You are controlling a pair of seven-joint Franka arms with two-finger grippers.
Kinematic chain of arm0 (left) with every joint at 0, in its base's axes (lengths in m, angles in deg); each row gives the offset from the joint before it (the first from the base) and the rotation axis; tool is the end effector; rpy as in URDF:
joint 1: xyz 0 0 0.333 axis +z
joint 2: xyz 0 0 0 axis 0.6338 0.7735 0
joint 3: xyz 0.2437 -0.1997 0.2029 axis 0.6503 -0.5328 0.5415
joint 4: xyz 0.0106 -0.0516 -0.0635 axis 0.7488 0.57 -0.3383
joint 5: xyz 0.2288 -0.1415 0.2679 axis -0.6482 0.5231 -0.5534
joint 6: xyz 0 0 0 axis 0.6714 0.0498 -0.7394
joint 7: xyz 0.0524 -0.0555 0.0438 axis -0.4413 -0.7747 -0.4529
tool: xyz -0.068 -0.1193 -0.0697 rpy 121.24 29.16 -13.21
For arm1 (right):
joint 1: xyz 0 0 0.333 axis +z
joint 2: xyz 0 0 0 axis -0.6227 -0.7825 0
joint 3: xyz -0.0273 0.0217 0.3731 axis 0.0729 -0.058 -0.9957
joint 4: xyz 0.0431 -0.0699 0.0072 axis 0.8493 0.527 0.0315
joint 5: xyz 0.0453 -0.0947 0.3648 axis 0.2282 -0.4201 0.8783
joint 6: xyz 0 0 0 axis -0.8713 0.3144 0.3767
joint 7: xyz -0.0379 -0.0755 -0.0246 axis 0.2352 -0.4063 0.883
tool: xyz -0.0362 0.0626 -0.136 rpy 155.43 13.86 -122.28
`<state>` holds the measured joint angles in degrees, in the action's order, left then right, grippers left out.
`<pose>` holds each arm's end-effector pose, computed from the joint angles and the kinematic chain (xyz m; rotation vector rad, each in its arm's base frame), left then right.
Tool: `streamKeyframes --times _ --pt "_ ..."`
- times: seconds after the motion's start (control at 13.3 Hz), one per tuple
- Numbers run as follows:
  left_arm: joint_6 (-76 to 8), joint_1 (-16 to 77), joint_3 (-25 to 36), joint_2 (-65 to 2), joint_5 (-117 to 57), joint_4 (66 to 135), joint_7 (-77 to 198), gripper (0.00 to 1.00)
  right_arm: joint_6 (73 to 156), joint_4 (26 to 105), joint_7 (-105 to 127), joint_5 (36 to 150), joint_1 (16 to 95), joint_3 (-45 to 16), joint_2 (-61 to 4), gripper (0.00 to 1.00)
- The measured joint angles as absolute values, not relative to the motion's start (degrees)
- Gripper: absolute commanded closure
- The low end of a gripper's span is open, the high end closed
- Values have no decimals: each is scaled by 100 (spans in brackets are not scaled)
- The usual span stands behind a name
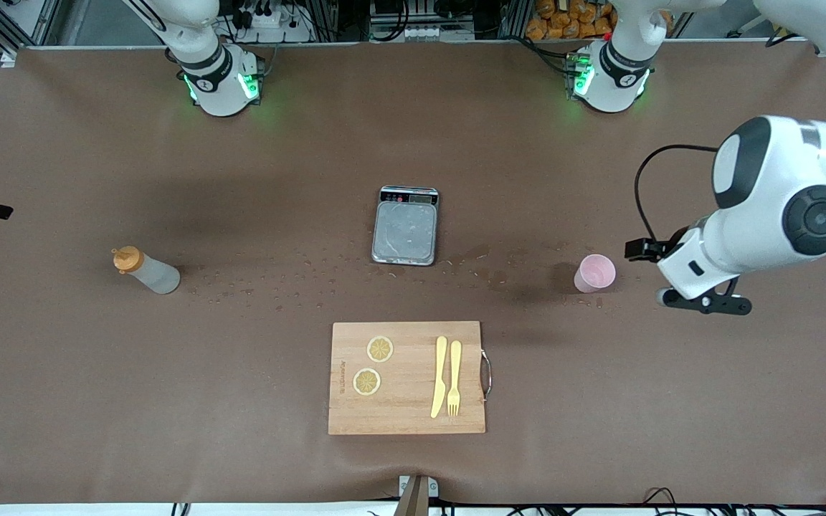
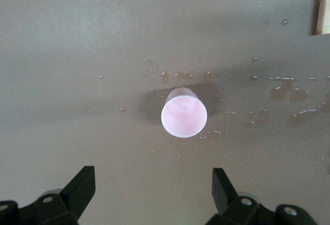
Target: Add sauce to pink cup with both arms
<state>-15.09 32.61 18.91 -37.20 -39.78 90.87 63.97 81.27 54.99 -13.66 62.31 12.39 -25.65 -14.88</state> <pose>0.6238 -0.1180 0.4390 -3.0966 0.2323 0.3362 0.5345 -0.1816 0.5482 -2.8028 1.0139 0.4130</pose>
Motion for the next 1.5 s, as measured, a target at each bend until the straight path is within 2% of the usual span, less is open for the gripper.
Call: streamKeyframes --times 0.53,1.13,1.5 --pt "-2092 3197 1880 -3361 -3978 9233 6389 0 7644 5515 -2580 6622 911 -2558 -1656 0" --pt "-3556 3248 1883 -3365 -3979 10605 6400 0 7472 5554 -3548 7331 310 -2551 -2377 0" --pt "-4197 3365 1886 -3439 -3984 11269 6530 0 7475 5598 -3660 8068 -125 -2545 -3323 0"
